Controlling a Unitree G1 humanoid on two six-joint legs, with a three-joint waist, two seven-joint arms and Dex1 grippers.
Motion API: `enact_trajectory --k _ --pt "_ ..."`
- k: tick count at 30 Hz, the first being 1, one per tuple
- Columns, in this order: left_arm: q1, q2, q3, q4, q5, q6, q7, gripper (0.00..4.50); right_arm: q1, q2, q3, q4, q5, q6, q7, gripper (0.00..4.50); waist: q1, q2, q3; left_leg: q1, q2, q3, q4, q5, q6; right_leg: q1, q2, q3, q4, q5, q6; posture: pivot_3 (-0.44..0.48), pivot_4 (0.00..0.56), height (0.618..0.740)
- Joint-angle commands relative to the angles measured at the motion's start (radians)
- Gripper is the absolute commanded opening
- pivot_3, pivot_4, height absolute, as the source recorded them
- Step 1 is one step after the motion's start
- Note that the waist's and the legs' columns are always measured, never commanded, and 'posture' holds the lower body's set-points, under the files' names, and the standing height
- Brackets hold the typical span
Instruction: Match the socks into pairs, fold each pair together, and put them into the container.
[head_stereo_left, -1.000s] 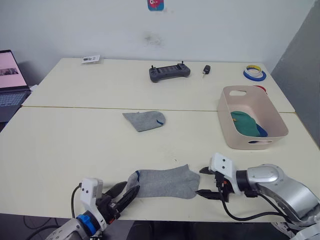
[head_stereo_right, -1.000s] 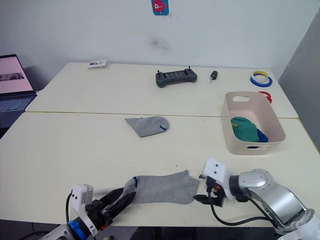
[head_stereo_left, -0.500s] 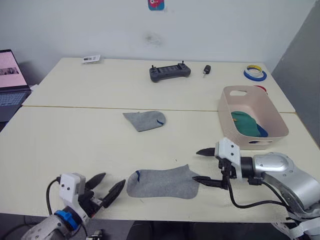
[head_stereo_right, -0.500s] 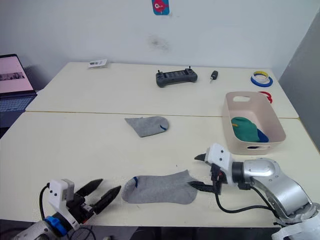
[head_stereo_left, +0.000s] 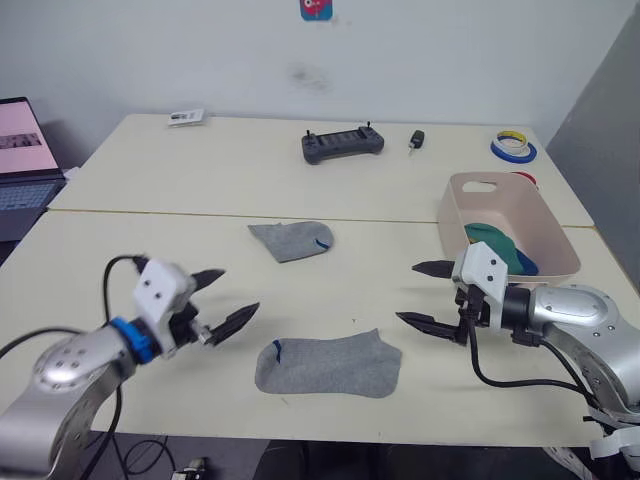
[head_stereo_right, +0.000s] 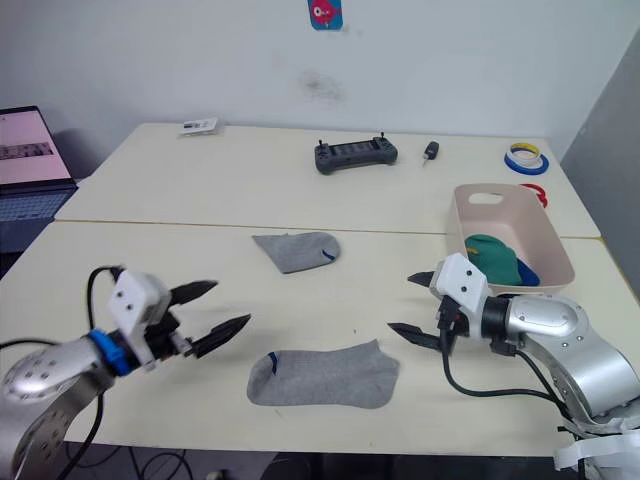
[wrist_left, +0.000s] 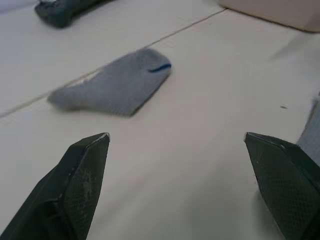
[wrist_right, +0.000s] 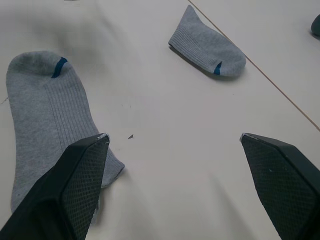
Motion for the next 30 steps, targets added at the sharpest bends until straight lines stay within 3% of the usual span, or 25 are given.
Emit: enact_trajectory --k 1,7,11,17,20,30 --pt "-0.142 -0.002 -0.128 0.091 0.136 -0.045 0.017 4.47 -0.02 0.007 -0.008 -0.058 0.011 0.009 -0.025 4.5 -0.001 0.0 0.0 0.0 0.0 0.0 0.0 0.0 0.0 0.0 0.0 0.0 0.0 0.0 0.0 0.0 0.15 0.74" --pt "-0.383 -0.098 -0.297 0.314 0.3 -0.101 0.052 4.47 -0.026 0.018 -0.006 -0.083 0.021 0.04 -0.06 4.5 -0.002 0.0 0.0 -0.001 0.0 0.001 0.0 0.0 0.0 -0.002 0.0 0.0 0.001 0.0 0.0 0.0 0.15 0.74" --pt "-0.556 -0.145 -0.431 0.529 0.444 -0.223 0.021 4.47 -0.037 0.023 0.004 -0.09 0.024 0.058 -0.072 4.5 -0.001 0.0 0.0 -0.001 -0.001 0.001 0.002 0.0 0.0 -0.002 0.002 -0.001 0.003 0.0 0.0 0.0 0.15 0.74" --pt "-0.725 -0.233 -0.509 0.837 0.568 -0.368 0.031 4.47 -0.05 0.021 0.018 -0.089 0.019 0.064 -0.073 4.5 -0.001 0.0 0.0 -0.002 -0.001 0.002 0.002 0.0 0.0 -0.003 0.002 -0.001 0.003 0.0 0.0 0.0 0.15 0.74" --pt "-0.761 -0.263 -0.528 0.923 0.601 -0.414 0.016 3.92 -0.047 0.019 0.018 -0.094 0.019 0.065 -0.076 4.5 -0.003 0.0 0.0 -0.002 -0.001 0.002 0.002 0.0 0.0 -0.003 0.002 -0.001 0.004 0.0 0.0 0.0 0.15 0.74" --pt "-0.776 -0.296 -0.491 0.999 0.612 -0.486 0.022 0.72 -0.037 0.016 0.016 -0.102 0.014 0.067 -0.081 4.5 -0.002 0.0 0.0 -0.002 -0.001 0.002 0.003 0.0 0.0 -0.003 0.002 -0.002 0.004 0.0 0.0 0.0 0.15 0.74"
